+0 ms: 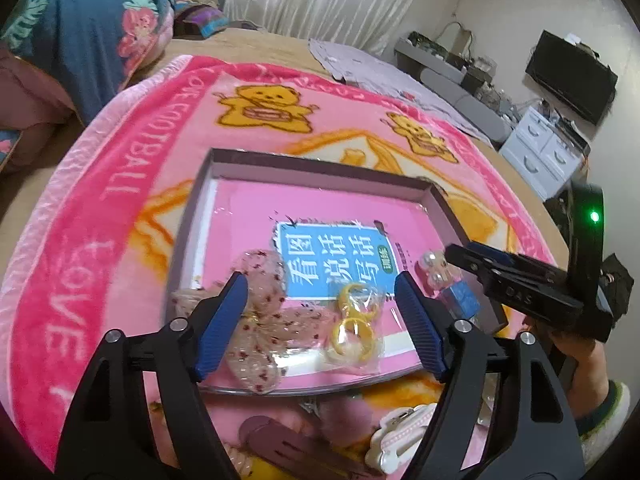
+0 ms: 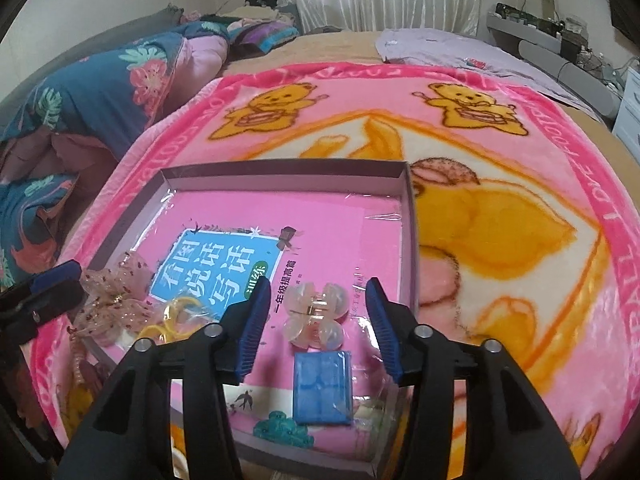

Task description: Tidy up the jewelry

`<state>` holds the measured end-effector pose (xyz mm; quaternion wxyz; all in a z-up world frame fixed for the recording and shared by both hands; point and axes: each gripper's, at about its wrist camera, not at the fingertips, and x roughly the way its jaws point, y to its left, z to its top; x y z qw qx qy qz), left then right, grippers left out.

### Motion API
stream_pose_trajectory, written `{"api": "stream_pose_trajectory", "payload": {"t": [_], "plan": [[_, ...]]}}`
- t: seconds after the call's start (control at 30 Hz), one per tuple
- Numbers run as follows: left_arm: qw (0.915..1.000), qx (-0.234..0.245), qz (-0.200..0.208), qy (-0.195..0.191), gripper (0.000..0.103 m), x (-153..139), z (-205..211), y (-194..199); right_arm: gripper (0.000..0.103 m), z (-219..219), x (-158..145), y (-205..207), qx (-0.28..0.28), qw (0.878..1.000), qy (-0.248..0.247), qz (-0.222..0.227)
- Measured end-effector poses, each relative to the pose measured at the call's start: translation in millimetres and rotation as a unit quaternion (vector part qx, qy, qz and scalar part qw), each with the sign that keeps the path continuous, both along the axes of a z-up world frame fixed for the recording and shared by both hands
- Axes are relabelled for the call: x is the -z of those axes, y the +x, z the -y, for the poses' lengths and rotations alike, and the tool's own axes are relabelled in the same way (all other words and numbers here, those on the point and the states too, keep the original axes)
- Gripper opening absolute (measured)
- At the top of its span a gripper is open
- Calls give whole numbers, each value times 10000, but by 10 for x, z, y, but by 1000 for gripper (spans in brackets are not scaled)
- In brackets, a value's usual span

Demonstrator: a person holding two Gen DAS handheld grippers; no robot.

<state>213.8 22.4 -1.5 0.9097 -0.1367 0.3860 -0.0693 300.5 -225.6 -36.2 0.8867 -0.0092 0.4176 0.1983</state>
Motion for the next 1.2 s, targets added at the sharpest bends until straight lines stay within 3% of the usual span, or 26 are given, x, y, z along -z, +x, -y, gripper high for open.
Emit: {"api": "stream_pose_trajectory", "payload": {"t": [0.17,0.33,0.47,1.2], "plan": [[9998,-181,110,-60,80,-124,-129,-72,73,178,-157,-149,214,9991,248,259],[9991,-332,228,-101,93,-243,-232,-158,83,323,-351,-318,398,9966,337,638],[9983,-450,337,-152,93,-354,-318,-262,90,401,-471,-453,470,9943,416,863],[9943,-592,846,-257,93,-800,-441,-821,94,435,-938,-1120,292,9867,684,1447]]}}
